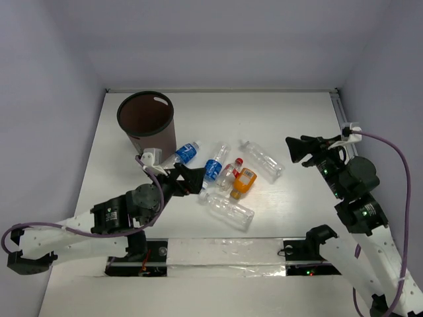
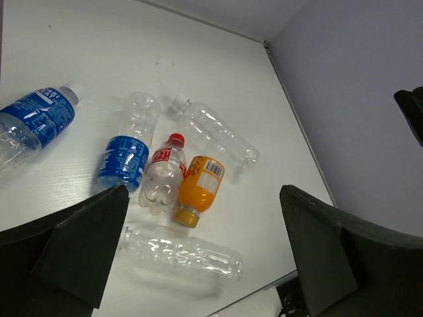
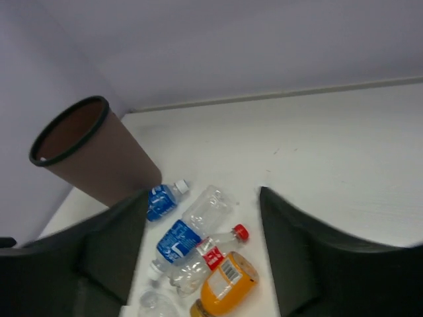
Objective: Put the plastic bottles in the bin
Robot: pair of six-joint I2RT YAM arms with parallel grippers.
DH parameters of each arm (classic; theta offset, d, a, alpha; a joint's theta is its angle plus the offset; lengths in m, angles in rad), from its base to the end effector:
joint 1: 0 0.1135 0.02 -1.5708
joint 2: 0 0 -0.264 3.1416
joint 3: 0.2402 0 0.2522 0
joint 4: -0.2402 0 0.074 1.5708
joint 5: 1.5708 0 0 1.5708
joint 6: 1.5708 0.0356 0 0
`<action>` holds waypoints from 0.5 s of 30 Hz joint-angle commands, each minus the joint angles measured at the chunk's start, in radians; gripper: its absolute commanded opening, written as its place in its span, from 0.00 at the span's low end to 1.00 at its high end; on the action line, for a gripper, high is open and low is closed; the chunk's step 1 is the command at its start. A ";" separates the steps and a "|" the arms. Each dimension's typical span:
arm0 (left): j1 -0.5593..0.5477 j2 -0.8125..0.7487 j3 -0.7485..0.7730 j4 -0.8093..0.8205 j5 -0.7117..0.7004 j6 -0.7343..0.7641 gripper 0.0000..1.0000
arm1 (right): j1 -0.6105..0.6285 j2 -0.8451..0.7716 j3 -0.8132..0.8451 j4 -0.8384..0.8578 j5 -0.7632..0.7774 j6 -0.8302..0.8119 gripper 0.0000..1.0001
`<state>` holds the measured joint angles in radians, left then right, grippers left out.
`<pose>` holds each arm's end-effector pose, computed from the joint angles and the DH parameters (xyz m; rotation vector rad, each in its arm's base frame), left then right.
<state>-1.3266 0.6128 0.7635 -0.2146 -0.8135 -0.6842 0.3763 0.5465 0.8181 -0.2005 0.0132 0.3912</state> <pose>0.0579 -0.1252 0.3551 -0.1060 1.6852 -0.8787 0.1152 0.0450 0.3820 0.0223 1.5297 0.6057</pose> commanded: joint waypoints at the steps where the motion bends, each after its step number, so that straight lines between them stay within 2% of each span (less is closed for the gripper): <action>1: 0.001 -0.002 0.016 0.032 -0.016 0.021 0.99 | 0.004 -0.002 0.024 0.053 -0.044 -0.009 0.62; 3: 0.001 -0.001 0.011 0.035 -0.007 0.028 0.99 | 0.004 0.027 0.015 0.064 -0.059 0.000 0.44; 4: 0.001 0.001 0.007 0.038 0.003 0.035 0.95 | 0.004 0.047 0.018 0.062 -0.074 0.000 0.25; 6: 0.001 0.005 -0.012 0.066 0.019 0.044 0.81 | 0.004 0.104 0.032 0.044 -0.071 -0.006 0.13; 7: 0.001 0.007 -0.019 0.075 0.028 0.049 0.71 | 0.004 0.169 0.039 0.032 -0.071 -0.008 0.00; 8: 0.001 0.008 -0.032 0.087 0.030 0.049 0.47 | 0.004 0.203 0.058 0.024 -0.070 -0.008 0.00; 9: 0.001 0.013 -0.035 0.092 0.034 0.048 0.38 | 0.004 0.234 0.067 0.024 -0.070 -0.006 0.00; 10: 0.001 0.022 -0.036 0.092 0.036 0.046 0.25 | 0.004 0.289 0.072 0.030 -0.067 -0.008 0.00; 12: 0.001 0.039 -0.036 0.086 0.042 0.029 0.13 | 0.004 0.341 0.098 0.027 -0.050 -0.018 0.00; 13: 0.001 0.045 -0.033 0.064 0.042 0.017 0.00 | 0.004 0.399 0.108 0.020 -0.036 -0.026 0.00; 15: 0.001 0.050 -0.046 0.054 0.042 -0.023 0.00 | 0.004 0.466 0.160 -0.020 -0.018 -0.055 0.00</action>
<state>-1.3266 0.6521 0.7345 -0.1692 -0.7792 -0.6670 0.3767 0.9569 0.8845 -0.2062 -0.0315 0.3836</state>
